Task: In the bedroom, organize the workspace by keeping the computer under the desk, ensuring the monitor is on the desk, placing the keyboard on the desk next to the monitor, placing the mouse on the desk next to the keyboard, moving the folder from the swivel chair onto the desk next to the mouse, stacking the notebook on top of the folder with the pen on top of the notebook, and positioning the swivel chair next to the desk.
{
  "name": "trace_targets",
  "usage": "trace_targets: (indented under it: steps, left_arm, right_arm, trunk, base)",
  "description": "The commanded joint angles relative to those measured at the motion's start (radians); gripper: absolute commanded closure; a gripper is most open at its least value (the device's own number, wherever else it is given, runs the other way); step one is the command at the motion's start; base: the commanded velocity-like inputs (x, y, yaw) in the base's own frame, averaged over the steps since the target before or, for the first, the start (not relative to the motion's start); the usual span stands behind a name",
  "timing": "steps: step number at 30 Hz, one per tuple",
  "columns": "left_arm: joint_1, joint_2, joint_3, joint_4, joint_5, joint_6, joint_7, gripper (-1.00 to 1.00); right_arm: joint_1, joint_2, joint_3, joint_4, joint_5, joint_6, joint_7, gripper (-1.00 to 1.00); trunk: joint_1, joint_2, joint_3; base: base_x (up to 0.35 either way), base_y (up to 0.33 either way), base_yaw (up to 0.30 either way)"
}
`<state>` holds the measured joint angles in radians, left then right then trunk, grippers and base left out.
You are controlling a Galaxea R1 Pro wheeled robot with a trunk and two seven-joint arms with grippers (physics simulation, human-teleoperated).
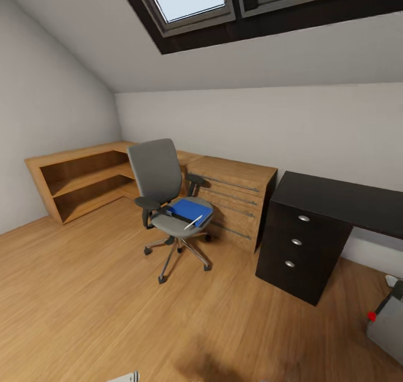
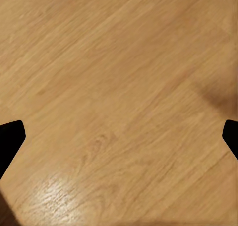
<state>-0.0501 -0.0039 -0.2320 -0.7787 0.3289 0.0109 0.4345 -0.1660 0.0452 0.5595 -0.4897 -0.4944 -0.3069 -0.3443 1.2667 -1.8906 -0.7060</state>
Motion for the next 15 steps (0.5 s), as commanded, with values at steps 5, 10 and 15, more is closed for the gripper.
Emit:
trace_targets:
  steps: [5,10,15]
  left_arm:
    - [0.000,0.001,-0.004,-0.001,0.007,0.000,0.007,-1.00]
    - [0.000,0.001,-0.004,-0.002,0.007,0.001,0.007,-1.00]
    - [0.000,0.001,-0.004,-0.001,0.007,0.001,0.007,-1.00]
  right_arm:
    - [-0.001,-0.001,0.008,0.000,-0.012,-0.006,-0.007,-1.00]
    - [-0.001,-0.001,0.008,0.001,-0.010,-0.006,-0.007,-1.00]
    - [-0.001,-0.001,0.008,0.001,-0.010,-0.006,-0.006,-1.00]
  trunk:
    - [0.000,0.000,-0.001]
    - [0.000,0.000,-0.001]
    - [0.000,0.000,-0.001]
  base:
    - [-0.009,0.000,-0.023]
    - [-0.183,0.021,-0.001]
    - [-0.321,0.061,-0.056]
